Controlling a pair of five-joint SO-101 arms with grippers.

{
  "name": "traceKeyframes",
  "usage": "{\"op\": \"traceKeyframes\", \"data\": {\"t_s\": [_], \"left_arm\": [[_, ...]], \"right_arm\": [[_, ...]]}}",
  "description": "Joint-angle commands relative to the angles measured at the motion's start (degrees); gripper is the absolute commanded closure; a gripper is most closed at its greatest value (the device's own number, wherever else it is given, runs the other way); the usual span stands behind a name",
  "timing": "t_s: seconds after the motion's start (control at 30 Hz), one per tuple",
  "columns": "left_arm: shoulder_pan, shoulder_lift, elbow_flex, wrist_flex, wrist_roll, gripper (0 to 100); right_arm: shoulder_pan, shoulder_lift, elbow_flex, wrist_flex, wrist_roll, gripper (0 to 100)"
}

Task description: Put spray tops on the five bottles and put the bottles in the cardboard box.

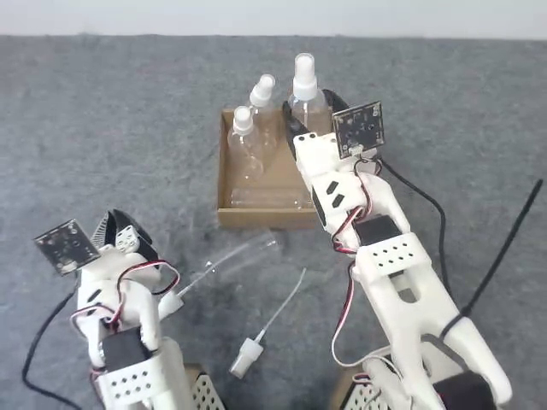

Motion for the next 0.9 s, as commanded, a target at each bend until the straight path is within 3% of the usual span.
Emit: {"op": "traceKeyframes", "data": {"t_s": [0.0,0.3,0.87], "left_arm": [[0.4,-0.8,-0.7,-1.8,0.3,99],[0.4,-0.8,-0.7,-1.8,0.3,99],[0.2,-0.8,-0.7,-1.8,0.3,99]], "right_arm": [[0.9,-1.1,-4.6,-1.8,-0.6,99.2],[0.9,-0.5,-4.6,-1.9,-0.6,99.2],[3.5,25.5,-9.7,-25.3,-0.5,99.2]]}}
